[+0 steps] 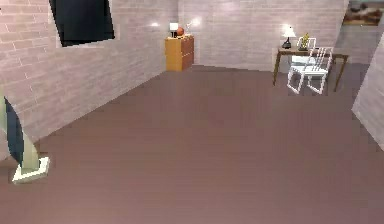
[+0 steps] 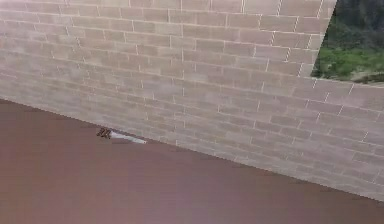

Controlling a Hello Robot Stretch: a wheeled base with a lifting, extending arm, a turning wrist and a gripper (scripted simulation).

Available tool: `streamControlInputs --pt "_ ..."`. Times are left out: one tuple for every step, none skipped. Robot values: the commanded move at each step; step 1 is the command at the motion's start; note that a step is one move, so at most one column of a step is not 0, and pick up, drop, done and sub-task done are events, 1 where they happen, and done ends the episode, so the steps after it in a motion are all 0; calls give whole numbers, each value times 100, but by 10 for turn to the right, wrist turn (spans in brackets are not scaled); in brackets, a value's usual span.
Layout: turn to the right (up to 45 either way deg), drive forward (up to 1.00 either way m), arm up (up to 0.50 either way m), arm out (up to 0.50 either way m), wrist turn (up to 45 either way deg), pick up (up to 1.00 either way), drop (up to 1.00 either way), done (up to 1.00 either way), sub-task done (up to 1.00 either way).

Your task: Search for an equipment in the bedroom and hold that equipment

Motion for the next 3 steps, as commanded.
streamControlInputs --pt "0 100 0 0 0 0 0 0 0" --pt "0 100 0 0 0 0 0 0 0" --pt "30 0 0 0 0 0 0 0 0"
